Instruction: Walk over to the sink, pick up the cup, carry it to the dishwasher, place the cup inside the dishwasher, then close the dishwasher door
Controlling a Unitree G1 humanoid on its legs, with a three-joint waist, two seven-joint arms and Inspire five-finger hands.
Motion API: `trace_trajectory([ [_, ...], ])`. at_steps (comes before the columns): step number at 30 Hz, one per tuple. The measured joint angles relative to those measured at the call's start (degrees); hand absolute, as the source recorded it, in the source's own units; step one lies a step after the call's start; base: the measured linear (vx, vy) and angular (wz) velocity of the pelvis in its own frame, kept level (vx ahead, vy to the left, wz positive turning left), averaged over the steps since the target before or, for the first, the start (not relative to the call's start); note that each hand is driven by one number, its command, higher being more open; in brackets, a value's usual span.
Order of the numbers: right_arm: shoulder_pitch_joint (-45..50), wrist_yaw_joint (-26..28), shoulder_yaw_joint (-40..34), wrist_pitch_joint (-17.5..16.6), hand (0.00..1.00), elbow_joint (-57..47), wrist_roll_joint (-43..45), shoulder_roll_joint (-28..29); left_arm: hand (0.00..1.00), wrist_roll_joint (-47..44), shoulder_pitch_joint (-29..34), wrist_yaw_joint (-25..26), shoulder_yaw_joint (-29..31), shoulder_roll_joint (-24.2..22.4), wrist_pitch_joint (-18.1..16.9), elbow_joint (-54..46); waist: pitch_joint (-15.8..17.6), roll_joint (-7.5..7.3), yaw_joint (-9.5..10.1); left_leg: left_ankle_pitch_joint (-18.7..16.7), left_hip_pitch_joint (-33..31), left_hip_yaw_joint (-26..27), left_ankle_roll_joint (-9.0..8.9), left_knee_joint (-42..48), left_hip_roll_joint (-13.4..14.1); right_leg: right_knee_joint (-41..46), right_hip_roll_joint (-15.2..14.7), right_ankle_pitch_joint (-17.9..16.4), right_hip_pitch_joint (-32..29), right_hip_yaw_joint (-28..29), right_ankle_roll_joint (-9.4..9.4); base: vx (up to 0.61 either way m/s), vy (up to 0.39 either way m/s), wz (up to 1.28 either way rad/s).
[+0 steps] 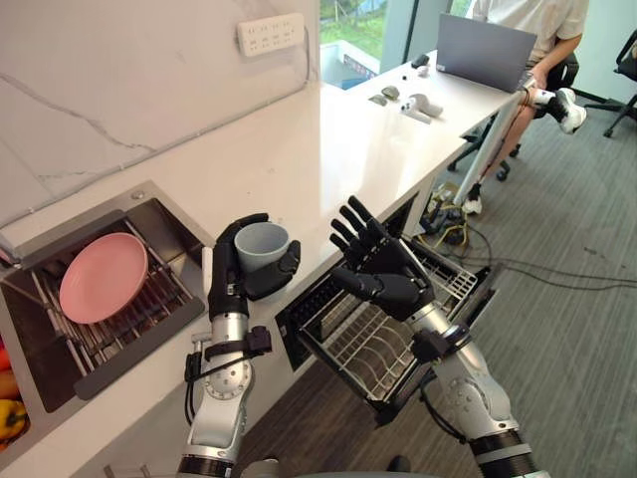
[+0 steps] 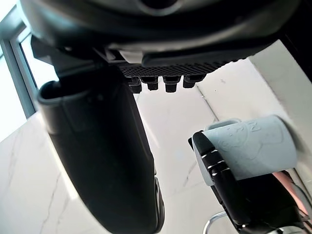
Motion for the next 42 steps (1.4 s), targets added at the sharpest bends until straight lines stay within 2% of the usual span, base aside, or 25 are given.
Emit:
trace_trajectory([
  [6,-0.02,-2.14,-0.17,3.07,1.00,-2.51,-0.39,-0.67,0.00,3.66,-0.19,2.01,1.03,1.69,0.01,-0.20,0.09,0.40,-0.13,0.69,0.02,-0.44,0.06,-0.61,-0.11,0.00,0.01,-0.17,0.05,-0.23,-0.29,-0.04,0.001,0.03],
  [11,-0.02,-3.94,0.03,4.20,1.00,-5.26,-2.59,-0.53,0.00,7.99,-1.19,2.06,-0.44,1.76,0.06,-1.26,-0.09,0.89,-0.21,0.79,0.01,-0.48,-0.03,-0.71,-0.15,0.01,0.00,-0.15,0.04,-0.24,-0.26,0.00,0.000,0.00],
  [16,-0.01,-5.41,0.75,4.27,1.00,-6.26,-4.70,-0.16,0.00,7.25,-1.83,0.73,-2.64,1.64,0.11,-1.31,-0.05,1.27,-0.36,0.86,0.02,-0.53,-0.05,-0.98,-0.18,0.01,0.03,-0.15,-0.01,-0.28,-0.23,0.00,0.000,0.00],
  [20,0.04,-6.77,2.72,4.32,1.00,-6.31,-7.21,0.06,0.00,-0.07,-1.83,-1.36,-4.44,1.32,1.00,-1.48,-0.09,1.36,-0.53,0.96,0.16,-0.54,-0.08,-1.26,-0.18,0.02,0.08,-0.14,-0.01,-0.26,-0.21,0.00,0.000,0.00],
  [28,0.08,-8.69,3.98,4.47,1.00,-6.31,-10.98,-0.08,0.00,-21.83,-1.94,-4.56,-3.91,1.38,2.50,-1.59,-0.09,1.36,-0.73,1.24,1.28,0.05,-0.14,-2.05,-0.18,0.02,0.19,-0.31,0.34,0.44,-0.45,-0.01,0.005,-0.03],
  [34,0.08,-8.55,3.98,4.58,1.00,-6.31,-11.73,-0.54,0.00,-23.74,-3.10,-5.48,-3.92,1.78,3.48,-3.78,-0.09,1.36,-0.97,1.24,1.60,0.38,-0.15,-2.18,-0.18,0.03,0.20,-0.28,0.34,0.82,-0.42,-0.01,0.005,-0.03],
  [42,-0.06,-9.20,4.00,4.83,1.00,-6.32,-15.54,-1.63,0.00,-23.73,-6.10,-9.17,-4.74,3.07,6.87,-6.00,-0.15,1.45,-1.03,1.24,2.23,0.35,-0.16,-2.31,-0.18,0.03,0.24,-0.22,0.79,0.99,-0.33,0.00,0.001,0.00],
])
